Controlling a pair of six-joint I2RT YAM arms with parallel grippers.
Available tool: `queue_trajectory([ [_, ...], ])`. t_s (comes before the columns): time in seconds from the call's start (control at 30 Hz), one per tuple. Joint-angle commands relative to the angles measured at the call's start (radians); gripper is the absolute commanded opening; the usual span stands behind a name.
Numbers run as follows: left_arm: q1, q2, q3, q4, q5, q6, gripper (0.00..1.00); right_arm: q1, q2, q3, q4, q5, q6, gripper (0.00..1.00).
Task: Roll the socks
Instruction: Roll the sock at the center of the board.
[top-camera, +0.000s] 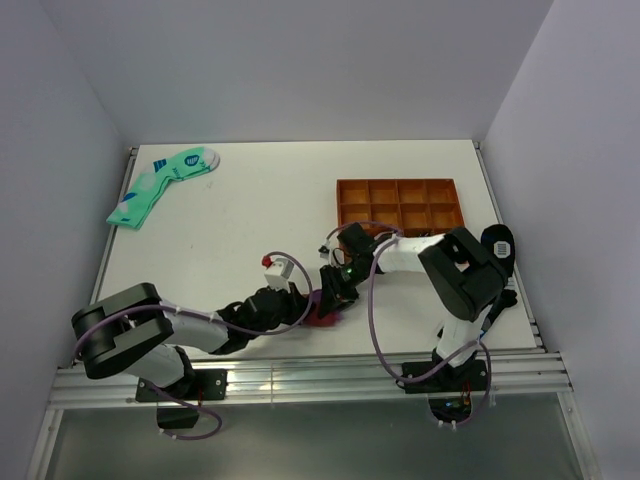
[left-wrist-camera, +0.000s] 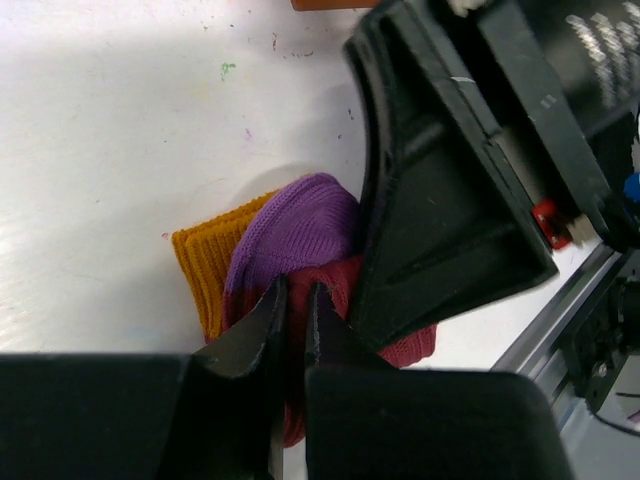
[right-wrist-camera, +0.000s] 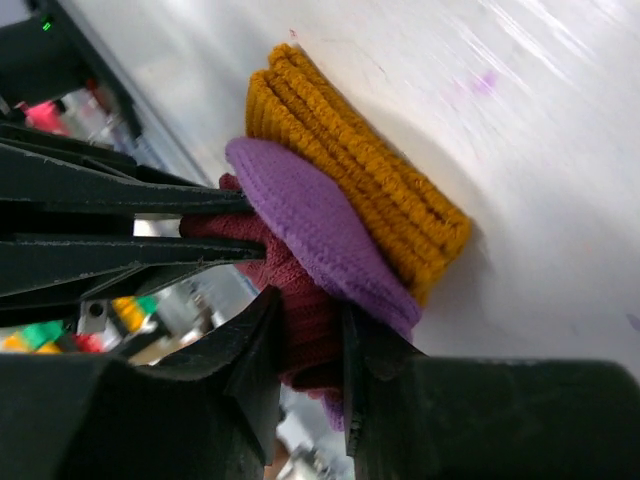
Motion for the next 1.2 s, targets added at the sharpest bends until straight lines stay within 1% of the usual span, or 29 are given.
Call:
queue_trajectory([
  [0.0, -0.009, 0.083, 0.032, -0.271, 0.07, -0.054, 0.0, 0.033, -0.043, -0.052, 0.132, 0.271, -0.007, 0.31],
  [0.03, -0.009, 0.086, 0.04, -0.314, 0.07, -0.056, 0.0, 0.033, -0.056, -0.056, 0.138, 0.298, -0.005, 0.33],
  [0.1, -0.009, 0.089, 0.062, -0.352, 0.078, -0.067, 0.0, 0.031, -0.098, -0.067, 0.152, 0.321, 0.002, 0.34],
  [0.3, -0.008, 0.097, 0.122, -0.512, 0.081, -0.086, 0.0, 0.031, -0.19, -0.104, 0.208, 0.343, 0.024, 0.38],
  [0.5, 0.007, 0.074, 0.113, -0.561, 0.12, -0.108, 0.0, 0.031, -0.296, -0.124, 0.225, 0.387, 0.025, 0.41],
  [0.53, 0.009, 0.069, 0.11, -0.567, 0.124, -0.108, 0.0, 0.033, -0.325, -0.131, 0.237, 0.39, 0.027, 0.43],
  [0.77, 0.035, 0.043, 0.121, -0.621, 0.177, -0.093, 0.0, 0.033, -0.445, -0.187, 0.293, 0.429, 0.031, 0.47],
  [0.9, 0.063, 0.048, 0.122, -0.645, 0.21, -0.099, 0.0, 0.033, -0.535, -0.24, 0.382, 0.43, 0.039, 0.47],
  [1.17, 0.136, 0.028, 0.15, -0.705, 0.338, -0.088, 0.0, 0.051, -0.67, -0.387, 0.524, 0.461, 0.028, 0.47],
])
